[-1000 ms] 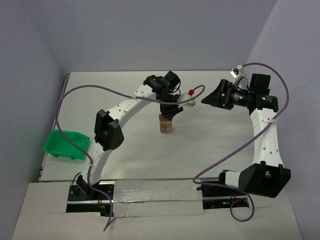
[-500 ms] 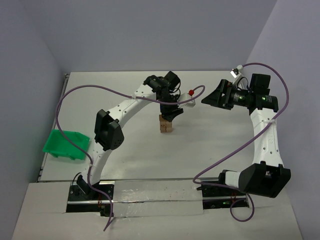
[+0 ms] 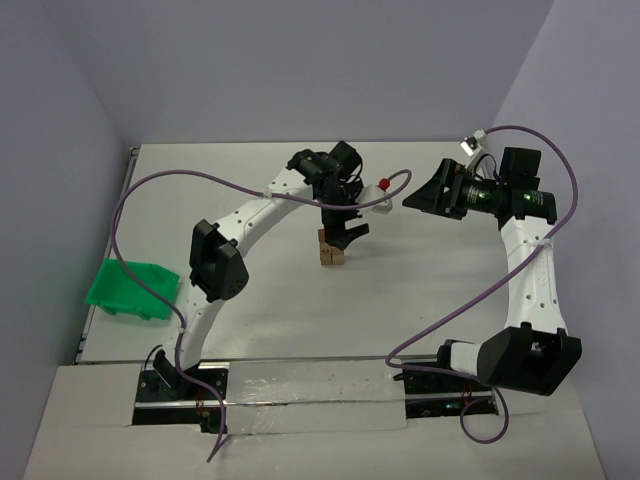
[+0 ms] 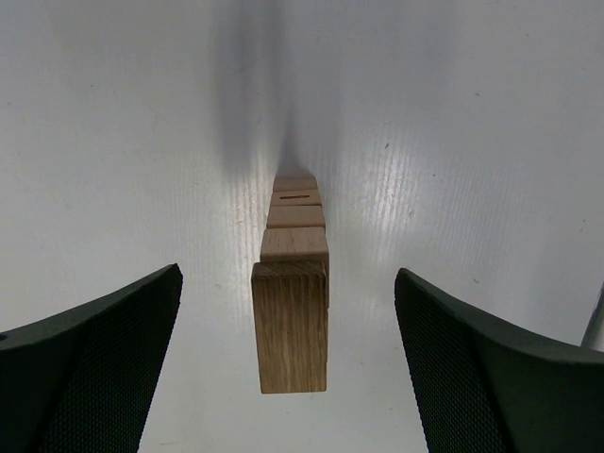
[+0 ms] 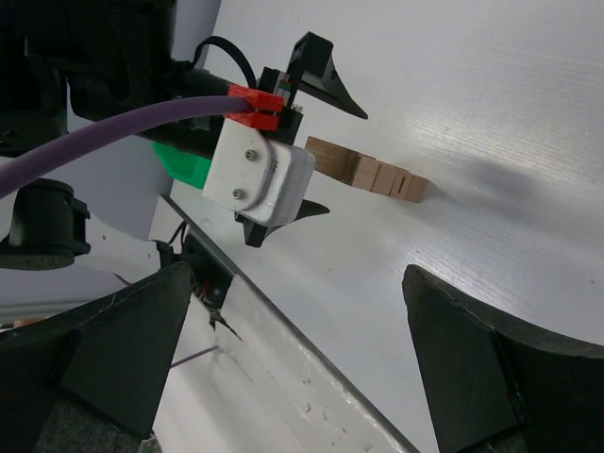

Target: Build the wood block tower

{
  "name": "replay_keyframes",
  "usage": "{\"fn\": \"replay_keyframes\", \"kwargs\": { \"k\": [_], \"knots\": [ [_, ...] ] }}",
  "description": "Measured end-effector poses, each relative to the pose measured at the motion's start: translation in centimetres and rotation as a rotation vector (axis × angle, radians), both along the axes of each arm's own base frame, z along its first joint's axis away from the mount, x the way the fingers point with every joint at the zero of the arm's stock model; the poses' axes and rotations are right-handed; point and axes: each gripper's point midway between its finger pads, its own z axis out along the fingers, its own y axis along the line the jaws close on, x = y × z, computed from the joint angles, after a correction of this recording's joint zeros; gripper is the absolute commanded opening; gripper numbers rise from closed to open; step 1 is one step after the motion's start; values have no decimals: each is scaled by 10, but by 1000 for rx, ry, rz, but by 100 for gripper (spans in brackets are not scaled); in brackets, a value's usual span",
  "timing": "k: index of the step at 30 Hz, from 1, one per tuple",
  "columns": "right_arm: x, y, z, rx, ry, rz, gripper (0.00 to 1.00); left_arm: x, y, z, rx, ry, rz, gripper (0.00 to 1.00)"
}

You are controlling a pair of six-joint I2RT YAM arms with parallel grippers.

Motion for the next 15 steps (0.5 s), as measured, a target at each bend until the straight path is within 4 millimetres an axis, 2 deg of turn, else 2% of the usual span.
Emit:
{"fn": "replay_keyframes", "kwargs": {
  "k": [5,8,10,12,15],
  "knots": [
    [0,0,0,-1,0,0,100,3,-1,11,-17,-26,3,99],
    [0,0,-1,-6,-1,-2,100,3,2,25,-42,-48,18,99],
    [0,1,-3,-20,-4,4,100,1,8,46,-77,-67,51,99],
    [0,4,-6,-44,-4,12,100,2,19,76,-144,-94,122,99],
    [0,13,-13,-89,-4,40,100,19,50,128,-280,-139,290,99]
  ]
}}
